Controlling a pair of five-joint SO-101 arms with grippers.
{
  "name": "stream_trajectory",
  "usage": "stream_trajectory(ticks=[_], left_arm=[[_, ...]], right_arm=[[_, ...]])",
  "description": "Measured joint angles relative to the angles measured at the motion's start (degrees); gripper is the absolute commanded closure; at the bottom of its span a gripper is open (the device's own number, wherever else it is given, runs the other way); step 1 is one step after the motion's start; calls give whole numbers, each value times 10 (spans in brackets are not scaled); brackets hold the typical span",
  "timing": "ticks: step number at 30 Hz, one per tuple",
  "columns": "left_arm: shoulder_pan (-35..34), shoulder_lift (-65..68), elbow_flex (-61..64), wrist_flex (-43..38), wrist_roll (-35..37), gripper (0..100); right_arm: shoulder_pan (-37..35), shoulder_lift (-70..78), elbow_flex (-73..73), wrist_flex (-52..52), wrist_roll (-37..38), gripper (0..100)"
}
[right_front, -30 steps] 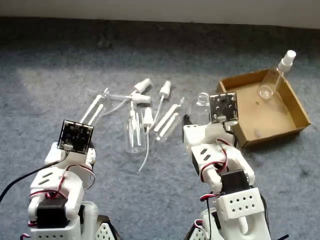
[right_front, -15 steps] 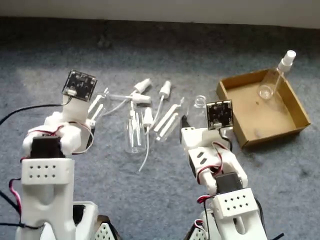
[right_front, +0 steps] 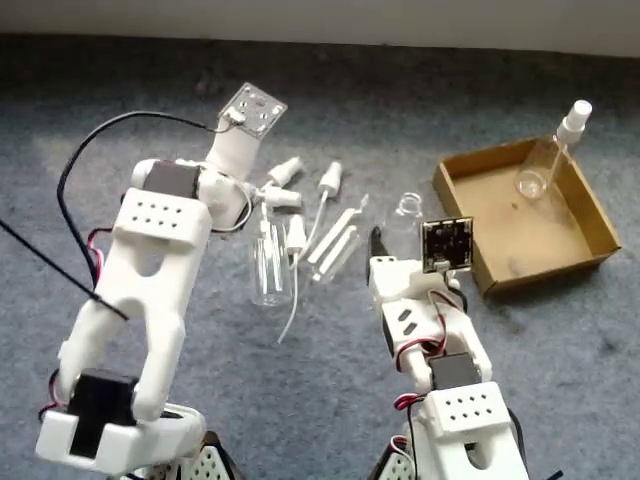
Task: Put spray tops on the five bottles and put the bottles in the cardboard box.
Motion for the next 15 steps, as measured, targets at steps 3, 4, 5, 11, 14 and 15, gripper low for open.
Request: stream_trajectory(ticks=[3, 4, 5, 11, 14, 15], left_arm=[[5, 90, -73, 0, 0, 989], [7, 120, -98, 0, 0, 987], [9, 149, -122, 0, 0, 978], [30, 304, -280, 0, 0, 876], [59, 360, -347, 0, 0, 875], [69, 374, -368, 0, 0, 874]], right_arm=[[18, 0, 18, -23, 0, 811], [18, 0, 25, -32, 0, 811], [18, 0, 34, -42, 0, 811], [18, 0, 84, -123, 1, 811], [17, 0, 102, -163, 1, 811], [18, 0, 103, -177, 1, 811]])
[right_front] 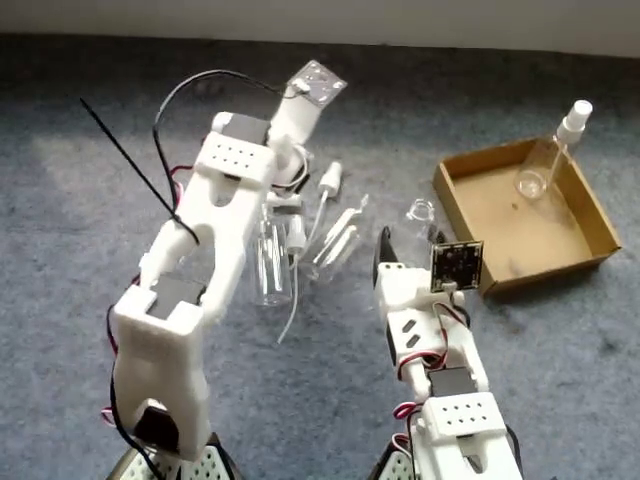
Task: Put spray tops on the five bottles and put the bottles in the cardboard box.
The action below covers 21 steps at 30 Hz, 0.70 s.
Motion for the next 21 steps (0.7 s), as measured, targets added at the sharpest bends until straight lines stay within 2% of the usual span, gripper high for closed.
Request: stream_trajectory(ticks=[9, 21], left_arm=[[59, 132, -190, 0, 0, 873], [67, 341, -440, 0, 0, 873]], right_arm=[[1, 0, 4, -59, 0, 811], [1, 0, 4, -60, 0, 811]])
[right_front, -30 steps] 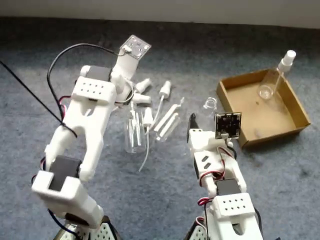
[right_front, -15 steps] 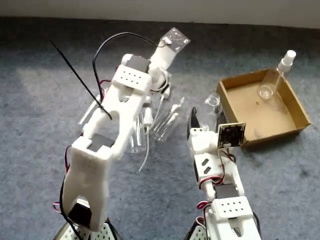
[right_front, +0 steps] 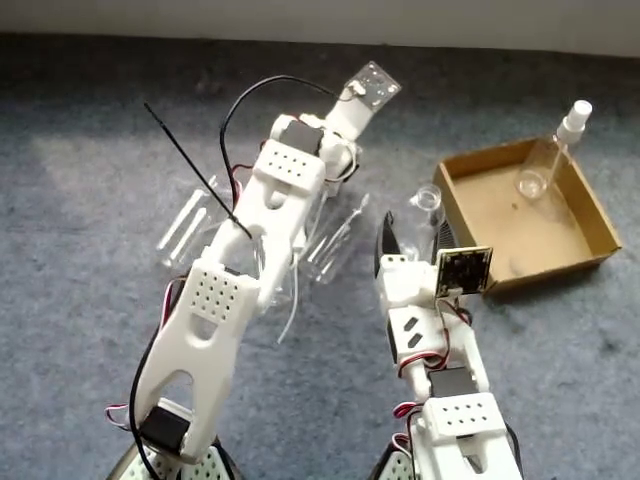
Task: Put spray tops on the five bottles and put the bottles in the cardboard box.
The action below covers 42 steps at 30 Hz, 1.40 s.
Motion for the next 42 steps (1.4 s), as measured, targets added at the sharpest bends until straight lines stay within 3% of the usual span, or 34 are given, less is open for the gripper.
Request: stream_trajectory(ticks=[8, 21, 28, 39, 42], left_arm=[[0, 90, -96, 0, 0, 873], [0, 100, -105, 52, 0, 871], [0, 100, -105, 91, 0, 771], [-7, 100, -105, 105, 0, 993], [-7, 100, -105, 105, 0, 990]], right_arm=[[0, 0, 0, 0, 0, 811], [0, 0, 0, 0, 0, 811], [0, 0, 0, 0, 0, 811], [0, 0, 0, 0, 0, 811], [0, 0, 0, 0, 0, 811]])
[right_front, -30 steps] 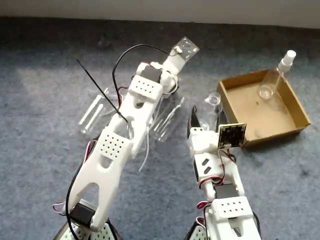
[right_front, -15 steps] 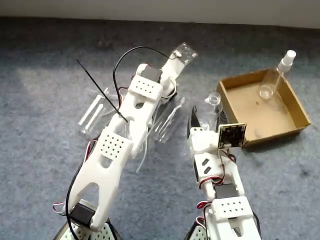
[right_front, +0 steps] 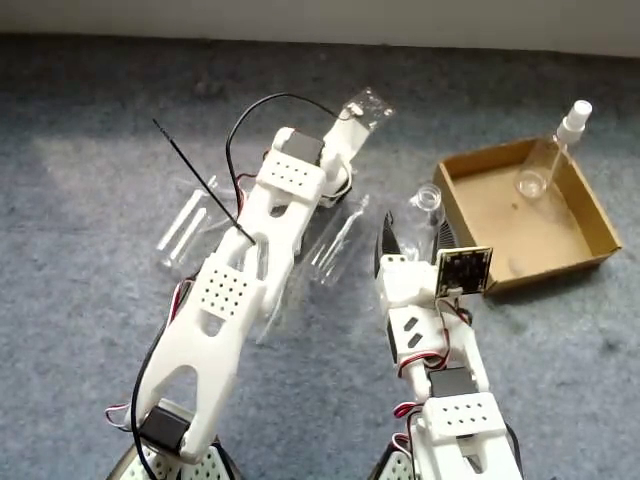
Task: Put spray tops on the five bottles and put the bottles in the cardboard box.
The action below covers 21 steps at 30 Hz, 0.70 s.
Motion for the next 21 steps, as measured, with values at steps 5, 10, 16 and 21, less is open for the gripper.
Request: stream_trajectory(ticks=[5, 10, 16, 21], left_arm=[[0, 0, 0, 1, 0, 990], [0, 0, -13, 1, 0, 990], [2, 1, -131, 55, 0, 990], [21, -4, -162, 114, 0, 990]], right_arm=[[0, 0, 0, 0, 0, 811], [0, 0, 0, 0, 0, 811], [0, 0, 0, 0, 0, 811], [0, 0, 0, 0, 0, 811]])
